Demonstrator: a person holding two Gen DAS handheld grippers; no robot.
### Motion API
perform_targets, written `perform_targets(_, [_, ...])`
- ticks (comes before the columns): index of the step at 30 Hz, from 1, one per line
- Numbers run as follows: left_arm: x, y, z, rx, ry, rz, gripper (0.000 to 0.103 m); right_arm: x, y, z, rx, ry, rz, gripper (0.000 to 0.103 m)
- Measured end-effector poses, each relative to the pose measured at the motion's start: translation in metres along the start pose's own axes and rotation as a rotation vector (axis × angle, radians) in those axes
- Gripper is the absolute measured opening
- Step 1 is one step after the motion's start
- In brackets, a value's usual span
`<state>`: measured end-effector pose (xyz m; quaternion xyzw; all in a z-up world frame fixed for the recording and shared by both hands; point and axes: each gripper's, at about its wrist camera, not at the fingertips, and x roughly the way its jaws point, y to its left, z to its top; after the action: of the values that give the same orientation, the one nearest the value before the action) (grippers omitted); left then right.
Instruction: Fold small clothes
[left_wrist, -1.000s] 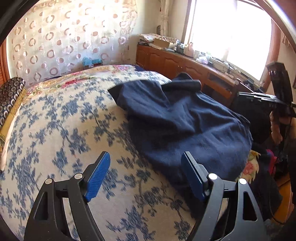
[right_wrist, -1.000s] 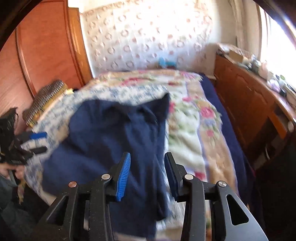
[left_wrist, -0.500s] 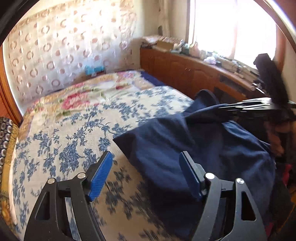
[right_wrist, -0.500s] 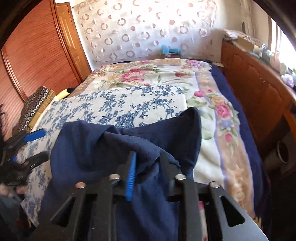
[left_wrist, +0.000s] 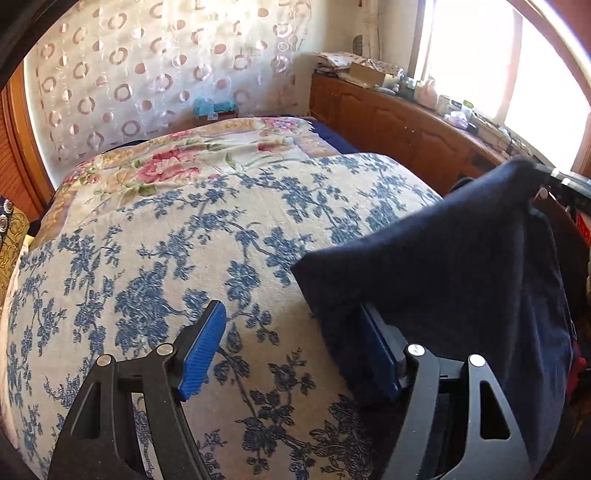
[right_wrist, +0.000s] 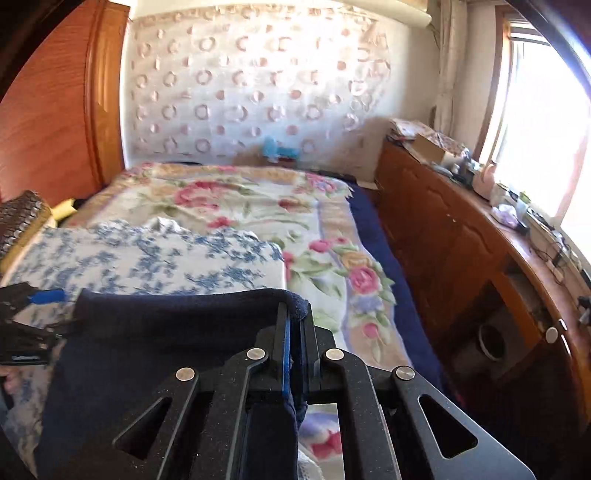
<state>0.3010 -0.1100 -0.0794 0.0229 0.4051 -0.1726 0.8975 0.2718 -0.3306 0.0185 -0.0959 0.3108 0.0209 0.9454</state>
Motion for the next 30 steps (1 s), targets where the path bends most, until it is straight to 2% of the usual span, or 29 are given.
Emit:
perform_targets(3, [-0.002, 0.008, 0.004, -0.024, -0.021, -0.030, 0.073, 0.019, 0.007, -0.002, -0.029, 0.034, 0.018, 0.004])
perform_targets(5, [0.002, 0.009, 0.009, -0.023, -0.021, -0.057, 0.063, 0.028, 0.007, 0.000, -0.031, 0.046, 0.028, 0.004])
perform_targets(7, [0.010, 0.009, 0.014, -0.023, 0.000, -0.070, 0.047, 0.030, 0.005, 0.002, -0.023, 0.045, 0.042, 0.004])
perform_targets(11, [0.022, 0.004, 0.020, -0.022, 0.040, -0.138, 0.044, 0.030, 0.002, 0.014, -0.043, 0.023, 0.050, 0.004])
perform_targets(12, [0.022, 0.000, 0.020, -0.006, 0.043, -0.143, 0.029, 0.030, 0.001, 0.016, -0.054, 0.017, 0.042, 0.004])
perform_targets(13, [0.021, -0.004, 0.020, 0.018, 0.037, -0.123, 0.010, 0.028, 0.001, 0.014, -0.064, 0.011, 0.039, 0.004])
perform_targets(14, [0.019, -0.008, 0.021, 0.040, 0.026, -0.104, 0.006, 0.031, 0.002, 0.012, -0.069, 0.005, 0.035, 0.004])
perform_targets(18, [0.004, 0.000, 0.029, -0.028, -0.047, -0.061, 0.006, 0.035, 0.004, 0.004, -0.065, -0.004, 0.031, 0.003])
perform_targets(21, [-0.003, -0.008, 0.027, 0.010, -0.062, -0.034, 0.006, 0.039, 0.001, 0.000, -0.039, -0.005, 0.035, 0.004])
perform_targets(24, [-0.008, -0.014, 0.026, 0.042, -0.062, 0.001, 0.006, 0.036, -0.004, -0.006, 0.005, 0.004, 0.034, 0.024])
perform_targets(26, [-0.019, -0.016, 0.024, 0.064, -0.078, -0.003, 0.013, 0.027, -0.009, -0.009, 0.031, 0.002, 0.086, 0.045])
perform_targets(29, [-0.041, -0.017, 0.015, 0.094, -0.112, -0.040, 0.038, 0.005, -0.014, -0.023, 0.043, 0.009, 0.142, 0.050])
perform_targets(30, [-0.048, -0.018, 0.011, 0.101, -0.118, -0.055, 0.053, -0.005, -0.015, -0.032, 0.039, 0.007, 0.157, 0.050])
